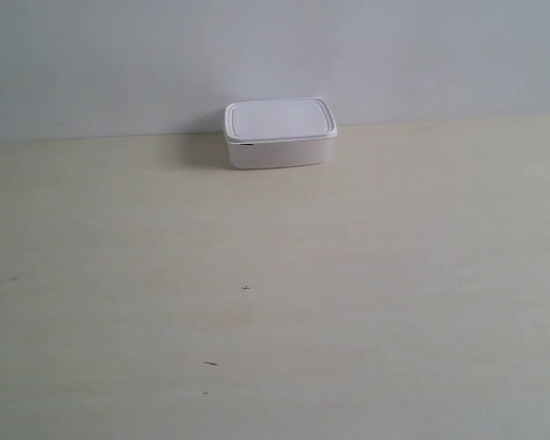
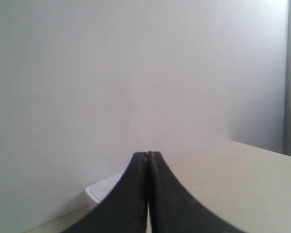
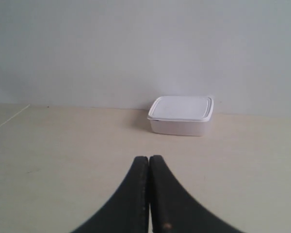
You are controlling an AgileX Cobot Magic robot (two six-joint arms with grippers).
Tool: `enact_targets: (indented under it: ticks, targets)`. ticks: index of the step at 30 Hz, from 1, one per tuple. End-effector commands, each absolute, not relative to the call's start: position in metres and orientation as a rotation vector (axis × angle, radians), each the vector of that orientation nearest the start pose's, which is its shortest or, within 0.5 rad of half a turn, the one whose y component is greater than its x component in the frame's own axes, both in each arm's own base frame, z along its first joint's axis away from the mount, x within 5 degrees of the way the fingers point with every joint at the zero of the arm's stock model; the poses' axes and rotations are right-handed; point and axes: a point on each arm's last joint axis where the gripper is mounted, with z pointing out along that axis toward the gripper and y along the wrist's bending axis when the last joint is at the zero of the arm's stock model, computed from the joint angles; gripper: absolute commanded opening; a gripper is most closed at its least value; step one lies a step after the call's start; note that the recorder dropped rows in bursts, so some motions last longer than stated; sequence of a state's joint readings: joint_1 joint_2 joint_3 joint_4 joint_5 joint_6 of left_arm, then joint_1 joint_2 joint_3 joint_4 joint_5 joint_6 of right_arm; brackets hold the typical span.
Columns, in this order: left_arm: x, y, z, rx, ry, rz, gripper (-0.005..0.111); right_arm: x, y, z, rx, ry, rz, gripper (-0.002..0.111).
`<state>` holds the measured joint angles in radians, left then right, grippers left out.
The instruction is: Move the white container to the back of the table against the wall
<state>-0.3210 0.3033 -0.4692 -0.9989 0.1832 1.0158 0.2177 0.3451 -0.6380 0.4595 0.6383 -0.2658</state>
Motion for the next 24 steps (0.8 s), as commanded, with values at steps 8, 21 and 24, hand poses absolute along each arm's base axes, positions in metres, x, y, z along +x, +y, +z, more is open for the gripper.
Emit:
enact_targets:
  ticks: [8, 21, 24]
  targets:
    - [0.054, -0.029, 0.310, 0.313, 1.393, -0.348, 0.000, 0.046, 0.033, 0.337, -0.275, 1.722, 0.460, 0.000]
    - [0.055, -0.024, 0.313, 0.261, 1.362, -0.308, 0.000, 0.063, 0.027, 0.328, -0.151, 1.594, 0.409, 0.000]
    - [0.055, -0.024, 0.313, 0.261, 1.362, -0.308, 0.000, 0.063, 0.027, 0.328, -0.149, 1.597, 0.417, 0.000]
